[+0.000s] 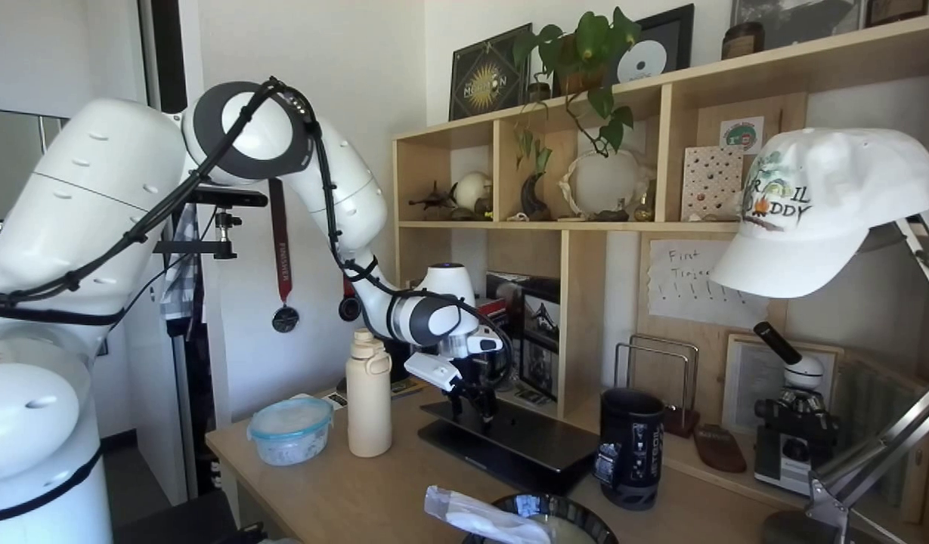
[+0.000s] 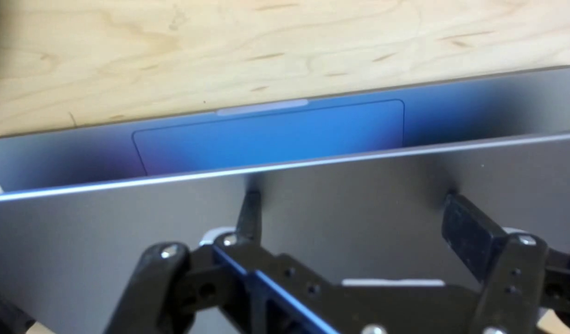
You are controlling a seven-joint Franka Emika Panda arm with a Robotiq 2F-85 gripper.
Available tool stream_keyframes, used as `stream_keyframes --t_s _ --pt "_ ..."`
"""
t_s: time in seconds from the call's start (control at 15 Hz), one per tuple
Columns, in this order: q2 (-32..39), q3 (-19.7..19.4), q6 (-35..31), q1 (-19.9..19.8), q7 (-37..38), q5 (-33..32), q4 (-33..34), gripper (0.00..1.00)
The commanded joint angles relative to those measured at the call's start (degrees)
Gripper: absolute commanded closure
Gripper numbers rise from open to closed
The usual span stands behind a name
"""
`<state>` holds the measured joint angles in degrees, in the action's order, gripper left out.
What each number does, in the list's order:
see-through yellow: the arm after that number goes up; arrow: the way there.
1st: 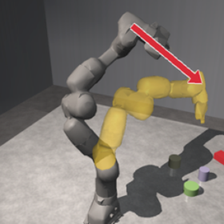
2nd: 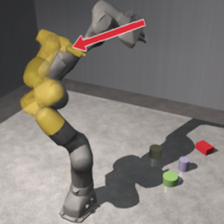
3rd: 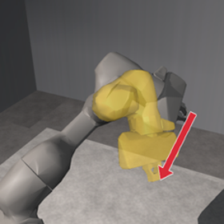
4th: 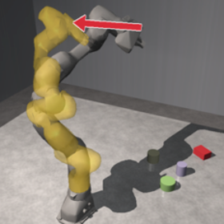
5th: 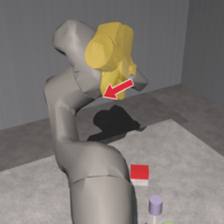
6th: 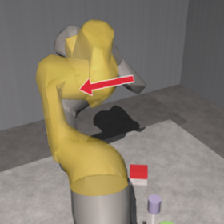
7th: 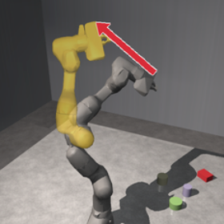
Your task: Close the laptop screen
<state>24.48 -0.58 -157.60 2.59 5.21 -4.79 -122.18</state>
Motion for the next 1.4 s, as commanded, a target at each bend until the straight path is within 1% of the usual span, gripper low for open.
stream_keyframes --t_s 0.0,0.53,1.0,1.33 --pt "-0.8 -1.4 -3.6 2.2 2.9 -0.4 -3.3 0.00" --pt "2.2 -2.9 -5.0 4.4 4.2 -0.6 -4.6 0.00" --pt "4.4 -7.7 -7.7 8.7 8.8 -2.2 -2.9 0.00" --pt "1.8 -6.8 -5.9 7.3 7.4 -0.6 -2.5 0.00"
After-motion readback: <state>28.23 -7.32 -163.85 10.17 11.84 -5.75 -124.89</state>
